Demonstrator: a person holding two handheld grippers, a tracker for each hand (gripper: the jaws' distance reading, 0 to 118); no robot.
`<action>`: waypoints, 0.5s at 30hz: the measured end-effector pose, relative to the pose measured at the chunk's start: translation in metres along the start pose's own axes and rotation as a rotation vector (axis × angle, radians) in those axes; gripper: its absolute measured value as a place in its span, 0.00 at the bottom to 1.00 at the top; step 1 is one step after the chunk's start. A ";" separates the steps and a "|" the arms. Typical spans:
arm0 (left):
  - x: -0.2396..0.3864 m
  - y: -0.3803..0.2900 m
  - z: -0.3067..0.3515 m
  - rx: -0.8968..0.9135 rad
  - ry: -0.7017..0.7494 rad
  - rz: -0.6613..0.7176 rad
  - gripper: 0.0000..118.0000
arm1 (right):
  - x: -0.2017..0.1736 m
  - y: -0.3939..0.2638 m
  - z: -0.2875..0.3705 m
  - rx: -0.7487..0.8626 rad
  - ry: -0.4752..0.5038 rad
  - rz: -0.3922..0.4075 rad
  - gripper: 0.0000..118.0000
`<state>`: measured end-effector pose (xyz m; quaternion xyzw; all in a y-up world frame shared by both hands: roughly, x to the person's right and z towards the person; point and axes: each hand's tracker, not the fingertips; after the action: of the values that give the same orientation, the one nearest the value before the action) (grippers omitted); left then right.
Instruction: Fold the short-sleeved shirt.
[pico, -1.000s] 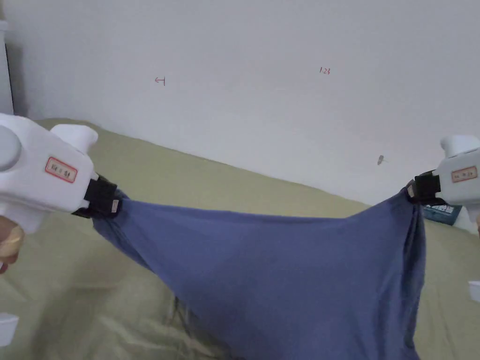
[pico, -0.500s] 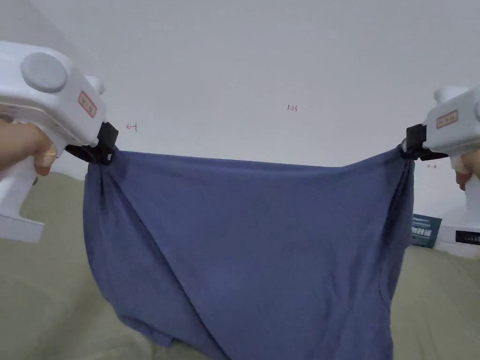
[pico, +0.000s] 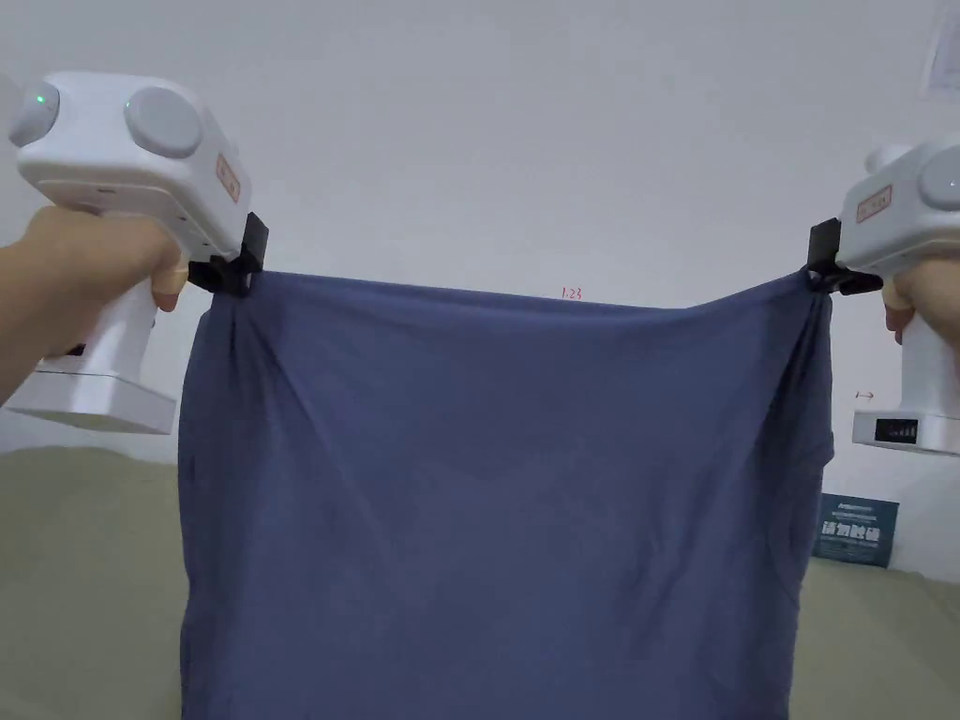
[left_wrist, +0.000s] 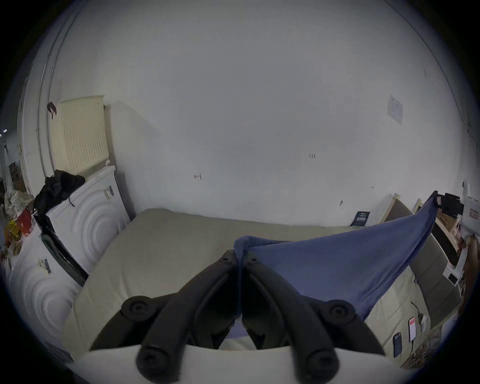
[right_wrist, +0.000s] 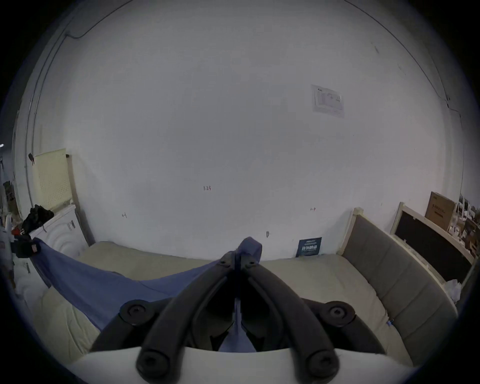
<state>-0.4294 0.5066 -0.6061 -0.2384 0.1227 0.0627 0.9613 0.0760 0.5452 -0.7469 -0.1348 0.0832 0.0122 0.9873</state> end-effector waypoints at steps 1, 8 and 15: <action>-0.001 0.001 0.002 -0.001 0.003 0.003 0.03 | 0.000 0.001 0.003 0.003 0.003 0.001 0.02; -0.011 -0.035 0.006 -0.041 -0.010 -0.022 0.03 | -0.001 -0.035 0.026 -0.078 0.026 0.028 0.02; -0.024 -0.134 0.021 -0.126 -0.070 -0.034 0.03 | 0.003 -0.121 0.077 -0.169 0.048 0.059 0.02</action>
<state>-0.4247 0.3975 -0.5229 -0.2982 0.0807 0.0623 0.9491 0.0965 0.4489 -0.6427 -0.2155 0.1092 0.0452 0.9693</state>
